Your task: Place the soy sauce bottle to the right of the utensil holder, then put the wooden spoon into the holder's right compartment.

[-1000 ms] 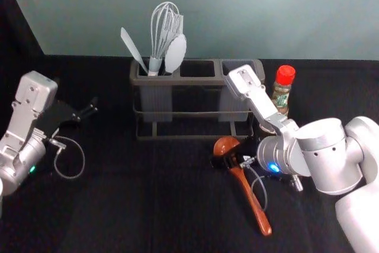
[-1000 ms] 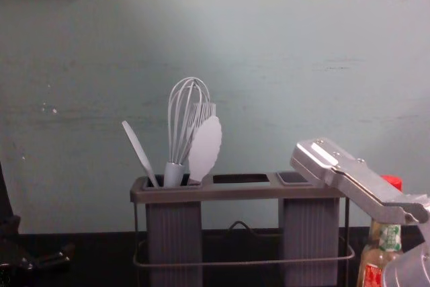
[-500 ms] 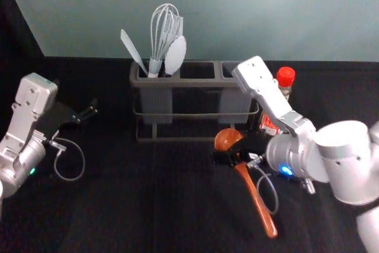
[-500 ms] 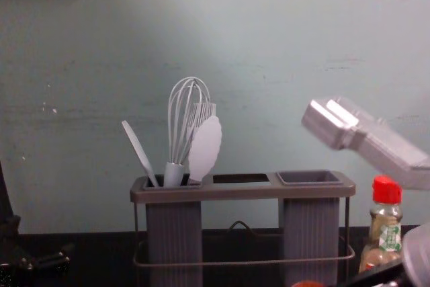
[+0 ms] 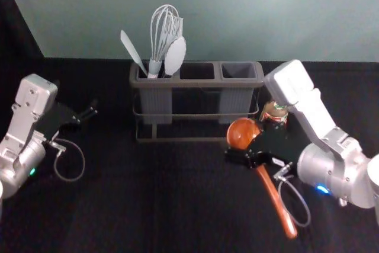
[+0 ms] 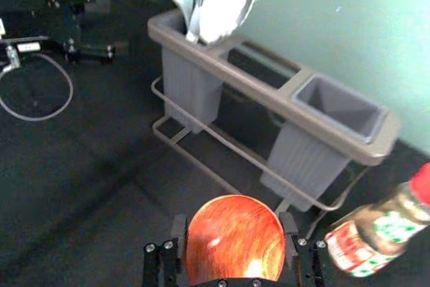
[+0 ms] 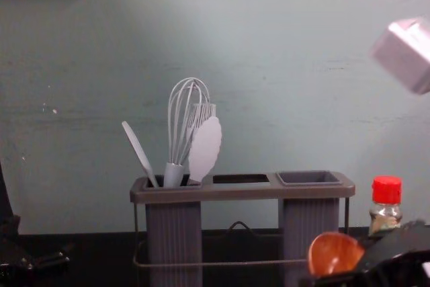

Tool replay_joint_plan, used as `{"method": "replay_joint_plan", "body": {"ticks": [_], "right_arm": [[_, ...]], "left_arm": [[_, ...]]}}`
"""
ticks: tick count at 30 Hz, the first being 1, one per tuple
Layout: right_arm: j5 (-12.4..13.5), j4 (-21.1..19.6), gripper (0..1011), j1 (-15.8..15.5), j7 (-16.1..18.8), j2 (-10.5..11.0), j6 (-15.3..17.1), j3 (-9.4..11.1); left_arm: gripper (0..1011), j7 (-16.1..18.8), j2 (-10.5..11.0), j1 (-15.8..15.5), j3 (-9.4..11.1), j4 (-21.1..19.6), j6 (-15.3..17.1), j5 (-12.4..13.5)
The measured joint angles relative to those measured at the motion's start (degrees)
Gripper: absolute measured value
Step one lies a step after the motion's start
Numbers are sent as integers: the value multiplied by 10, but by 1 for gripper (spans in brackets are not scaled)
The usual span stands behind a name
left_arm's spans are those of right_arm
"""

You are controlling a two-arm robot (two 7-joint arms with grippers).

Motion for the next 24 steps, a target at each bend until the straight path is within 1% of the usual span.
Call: {"method": "replay_joint_plan", "body": {"ticks": [2,6,7,8,9,10,11,12,13,14,15,17,18,19,21,24], "right_arm": [[1,-15,837,-18,-15,7,-33,8],[0,-24,837,-36,-36,9,-75,17],[0,-27,837,-44,-47,9,-99,21],[-1,-28,837,-48,-52,9,-112,22],[-2,-30,837,-56,-64,9,-141,25],[-3,-31,837,-60,-69,8,-154,27],[-5,-32,837,-67,-80,8,-180,30],[-5,-32,837,-67,-80,8,-180,30],[-6,-32,837,-72,-88,7,-204,32],[-6,-32,837,-75,-92,6,-216,33],[-8,-32,837,-82,-101,5,-245,36],[-10,-32,837,-88,-110,4,-270,39],[-14,-32,837,-92,-118,4,-290,40],[-14,-32,837,-92,-118,4,-290,40],[-21,-30,837,-100,-129,6,-334,42],[-23,-24,837,-107,-136,6,-375,45]], "left_arm": [[1011,0,0,0,0,0,0,0],[1011,0,0,0,0,0,0,0],[1011,0,0,0,0,0,0,0],[1011,0,0,0,0,0,0,0],[1011,0,0,0,0,0,0,0],[1011,0,0,0,0,0,0,0],[1011,0,0,0,0,0,0,0],[1011,0,0,0,0,0,0,0],[1011,0,0,0,0,0,0,0],[1011,0,0,0,0,0,0,0],[1011,0,0,0,0,0,0,0],[1011,0,0,0,0,0,0,0],[1011,0,0,0,0,0,0,0],[1011,0,0,0,0,0,0,0],[1011,0,0,0,0,0,0,0],[1011,0,0,0,0,0,0,0]]}}
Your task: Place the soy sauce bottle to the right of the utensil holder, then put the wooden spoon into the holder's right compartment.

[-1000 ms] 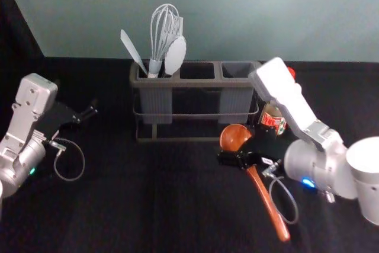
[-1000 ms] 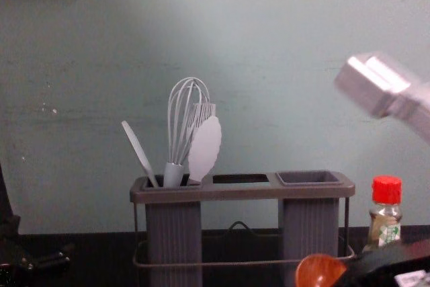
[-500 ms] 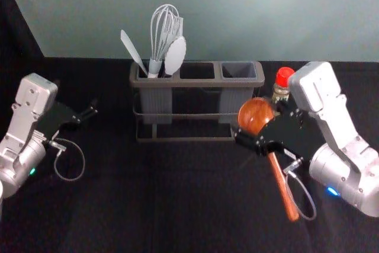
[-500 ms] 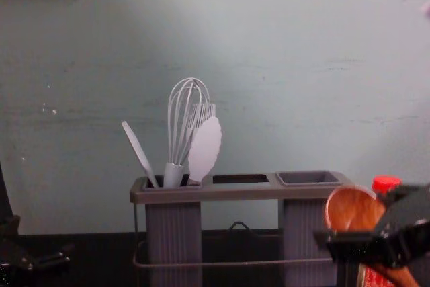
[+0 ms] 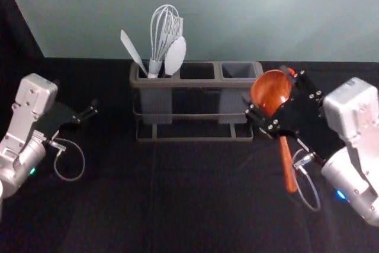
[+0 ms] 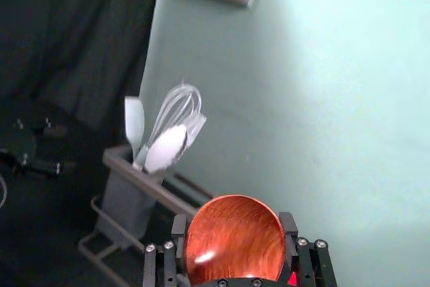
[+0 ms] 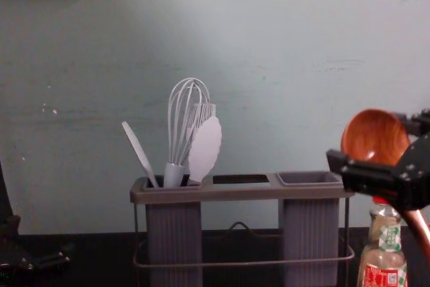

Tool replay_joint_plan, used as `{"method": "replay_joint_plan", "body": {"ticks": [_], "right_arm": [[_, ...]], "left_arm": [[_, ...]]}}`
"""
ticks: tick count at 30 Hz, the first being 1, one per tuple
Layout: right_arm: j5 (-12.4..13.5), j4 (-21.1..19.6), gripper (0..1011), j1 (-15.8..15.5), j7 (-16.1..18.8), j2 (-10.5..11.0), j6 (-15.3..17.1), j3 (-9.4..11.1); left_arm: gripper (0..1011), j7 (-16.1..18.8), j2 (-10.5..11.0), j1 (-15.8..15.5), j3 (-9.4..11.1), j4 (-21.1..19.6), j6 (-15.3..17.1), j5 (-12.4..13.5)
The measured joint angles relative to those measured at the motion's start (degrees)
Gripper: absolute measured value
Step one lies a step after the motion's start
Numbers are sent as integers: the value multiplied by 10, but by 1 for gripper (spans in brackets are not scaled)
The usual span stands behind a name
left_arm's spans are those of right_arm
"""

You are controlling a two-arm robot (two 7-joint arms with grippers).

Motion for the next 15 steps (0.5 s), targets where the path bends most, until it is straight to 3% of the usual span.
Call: {"method": "replay_joint_plan", "body": {"ticks": [1,6,15], "right_arm": [[0,4,837,-4,-4,0,-29,2],[1,16,837,-13,-12,-2,-96,7],[3,19,837,-16,-12,-4,-111,8]], "left_arm": [[1011,0,0,0,0,0,0,0],[1011,0,0,0,0,0,0,0],[1011,0,0,0,0,0,0,0]]}}
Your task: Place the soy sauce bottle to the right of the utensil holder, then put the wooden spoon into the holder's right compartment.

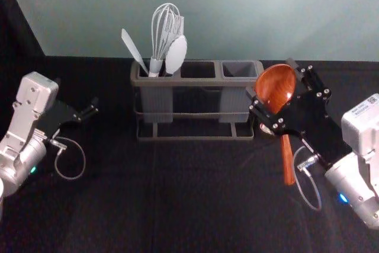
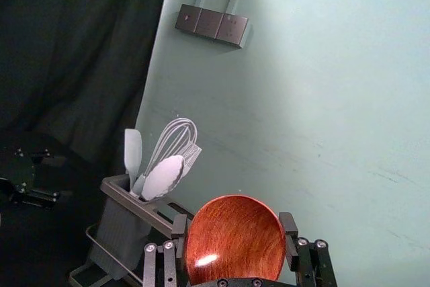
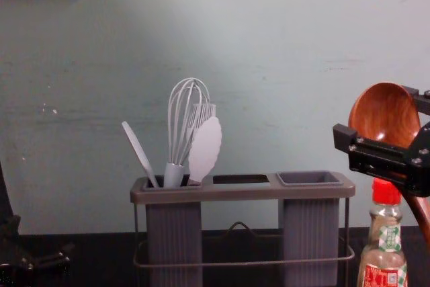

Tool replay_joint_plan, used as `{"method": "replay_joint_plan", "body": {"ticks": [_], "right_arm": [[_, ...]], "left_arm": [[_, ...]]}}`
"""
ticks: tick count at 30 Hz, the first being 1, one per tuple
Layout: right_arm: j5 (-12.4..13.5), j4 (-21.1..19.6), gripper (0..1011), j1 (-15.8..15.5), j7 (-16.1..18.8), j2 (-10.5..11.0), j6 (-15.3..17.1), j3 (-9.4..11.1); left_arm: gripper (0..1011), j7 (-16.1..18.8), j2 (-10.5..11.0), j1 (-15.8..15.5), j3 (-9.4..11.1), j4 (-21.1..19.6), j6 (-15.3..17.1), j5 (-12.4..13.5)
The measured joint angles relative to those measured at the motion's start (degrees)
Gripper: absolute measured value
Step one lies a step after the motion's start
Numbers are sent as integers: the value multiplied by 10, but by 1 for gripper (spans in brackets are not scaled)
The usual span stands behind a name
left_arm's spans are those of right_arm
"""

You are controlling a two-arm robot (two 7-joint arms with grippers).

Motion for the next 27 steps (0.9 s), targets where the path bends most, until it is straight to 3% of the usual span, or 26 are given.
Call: {"method": "replay_joint_plan", "body": {"ticks": [27], "right_arm": [[1,0,837,5,0,-2,0,0]], "left_arm": [[1011,0,0,0,0,0,0,0]]}}
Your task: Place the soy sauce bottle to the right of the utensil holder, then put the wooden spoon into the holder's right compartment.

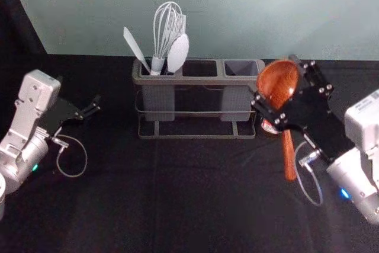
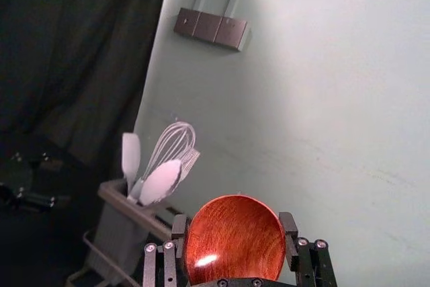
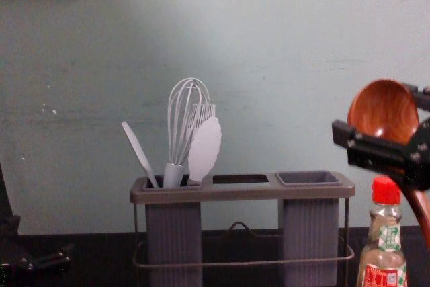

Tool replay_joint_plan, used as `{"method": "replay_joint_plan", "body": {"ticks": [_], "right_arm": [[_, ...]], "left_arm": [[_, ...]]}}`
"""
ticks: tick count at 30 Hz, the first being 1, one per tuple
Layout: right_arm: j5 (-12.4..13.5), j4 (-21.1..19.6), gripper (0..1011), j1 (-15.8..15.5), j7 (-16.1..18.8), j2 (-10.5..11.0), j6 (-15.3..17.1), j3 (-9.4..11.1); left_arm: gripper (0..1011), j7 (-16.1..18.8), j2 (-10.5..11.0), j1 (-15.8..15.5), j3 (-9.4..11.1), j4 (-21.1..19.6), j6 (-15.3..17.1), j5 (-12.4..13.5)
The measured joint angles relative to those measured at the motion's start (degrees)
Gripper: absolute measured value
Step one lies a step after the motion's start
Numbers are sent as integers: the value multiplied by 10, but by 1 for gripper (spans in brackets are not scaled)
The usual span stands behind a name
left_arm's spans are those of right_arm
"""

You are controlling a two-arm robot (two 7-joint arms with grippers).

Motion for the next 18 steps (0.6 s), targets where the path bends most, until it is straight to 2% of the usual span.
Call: {"method": "replay_joint_plan", "body": {"ticks": [8,13,14,18], "right_arm": [[-2,18,837,43,2,-9,-7,-6],[1,52,837,96,18,-11,-16,-19],[5,64,837,113,24,-12,-20,-23],[17,90,837,149,36,-15,-29,-31]], "left_arm": [[1011,0,0,0,0,0,0,0],[1011,0,0,0,0,0,0,0],[1011,0,0,0,0,0,0,0],[1011,0,0,0,0,0,0,0]]}}
